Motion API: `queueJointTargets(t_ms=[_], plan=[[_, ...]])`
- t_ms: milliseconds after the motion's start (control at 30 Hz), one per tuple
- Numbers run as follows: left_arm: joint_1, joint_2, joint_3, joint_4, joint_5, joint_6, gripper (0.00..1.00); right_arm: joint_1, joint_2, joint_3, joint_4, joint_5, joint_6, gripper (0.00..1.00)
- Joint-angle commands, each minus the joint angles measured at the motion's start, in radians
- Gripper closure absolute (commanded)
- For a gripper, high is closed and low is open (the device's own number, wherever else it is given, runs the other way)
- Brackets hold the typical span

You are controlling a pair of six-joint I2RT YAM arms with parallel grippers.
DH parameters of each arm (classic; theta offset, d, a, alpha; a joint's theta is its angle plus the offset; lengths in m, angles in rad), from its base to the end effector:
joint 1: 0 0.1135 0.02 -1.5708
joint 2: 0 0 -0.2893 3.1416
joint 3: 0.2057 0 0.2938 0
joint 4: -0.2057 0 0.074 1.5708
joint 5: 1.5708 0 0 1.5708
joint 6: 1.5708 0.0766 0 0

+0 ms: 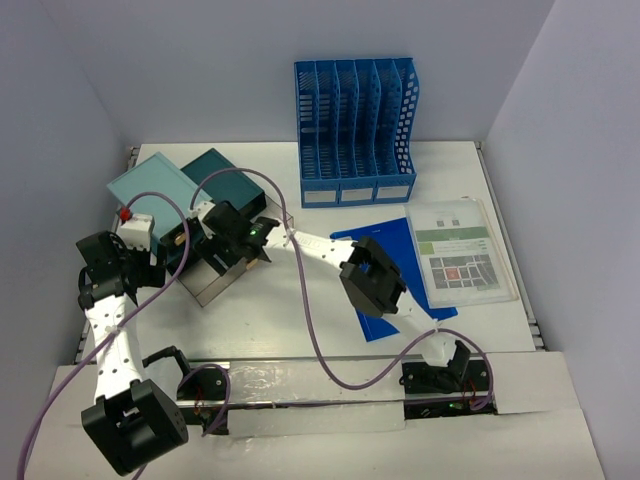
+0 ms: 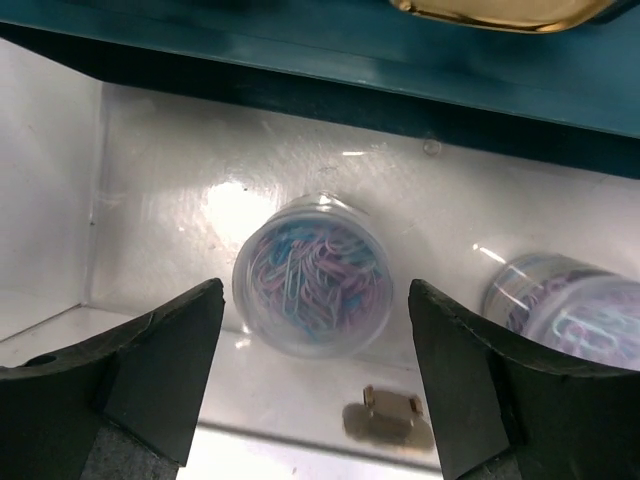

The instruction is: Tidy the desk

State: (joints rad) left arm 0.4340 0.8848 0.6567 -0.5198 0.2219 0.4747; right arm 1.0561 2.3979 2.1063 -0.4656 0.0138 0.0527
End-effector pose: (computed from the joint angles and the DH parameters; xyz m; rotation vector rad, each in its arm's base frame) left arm 0.2244 0.0854 0.2296 0.1588 2.2998 0.2105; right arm 0.3136 0.5523 0.1807 -1.1435 2.0995 0.5282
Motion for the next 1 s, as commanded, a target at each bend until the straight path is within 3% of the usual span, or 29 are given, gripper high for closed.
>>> queueJointTargets(t_ms=[0, 100, 267, 400, 500, 633, 767, 967], plan=[[0.009, 0.002, 0.018, 0.023, 0.029, -0.01, 0.06, 0.004, -0.187, -0.04, 0.042, 0.006, -0.015, 0.18], [0.008, 0.017, 0.048, 0.02, 0.043, 0.0, 0.06, 0.004, -0.361, -0.153, 0.124, 0.004, 0.0, 0.18], [0.008, 0.066, 0.188, 0.01, 0.087, 0.02, 0.05, -0.016, -0.631, -0.563, 0.393, -0.032, 0.1, 0.19], [0.008, 0.158, 0.299, 0.021, 0.162, 0.001, 0.04, -0.062, -0.721, -0.816, 0.53, -0.026, 0.231, 0.28], [0.002, 0.233, 0.365, 0.066, 0.176, -0.036, 0.04, -0.087, -0.706, -0.904, 0.582, -0.048, 0.311, 0.42], [-0.021, 0.354, 0.44, 0.137, 0.13, -0.08, 0.04, -0.104, -0.645, -0.945, 0.648, -0.095, 0.386, 0.51], [-0.055, 0.468, 0.489, 0.183, 0.045, -0.084, 0.05, -0.148, -0.555, -0.965, 0.776, -0.201, 0.509, 0.71], [-0.073, 0.559, 0.458, 0.281, -0.036, -0.079, 0.06, -0.175, -0.404, -0.871, 0.831, -0.259, 0.56, 0.75]])
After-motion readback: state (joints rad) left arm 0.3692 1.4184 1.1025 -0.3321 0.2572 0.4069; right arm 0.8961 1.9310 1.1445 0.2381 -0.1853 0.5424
